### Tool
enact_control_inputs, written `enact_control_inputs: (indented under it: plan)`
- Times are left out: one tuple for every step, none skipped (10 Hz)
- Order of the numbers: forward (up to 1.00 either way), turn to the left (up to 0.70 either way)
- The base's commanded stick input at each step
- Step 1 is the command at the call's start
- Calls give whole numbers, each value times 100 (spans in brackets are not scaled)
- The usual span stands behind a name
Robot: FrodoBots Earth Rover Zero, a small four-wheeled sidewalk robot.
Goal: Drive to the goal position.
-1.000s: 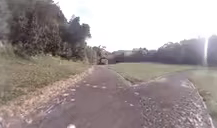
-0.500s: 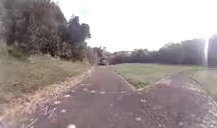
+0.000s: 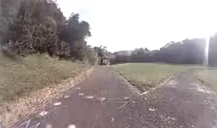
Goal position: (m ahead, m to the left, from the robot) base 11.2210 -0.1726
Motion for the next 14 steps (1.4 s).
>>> enact_control_inputs:
  plan:
    - [70,0]
    - [70,0]
    - [70,0]
    - [70,0]
    - [70,0]
    - [70,0]
    - [70,0]
    - [70,0]
    - [70,0]
    - [70,0]
    - [70,0]
    - [70,0]
    - [70,0]
    - [70,0]
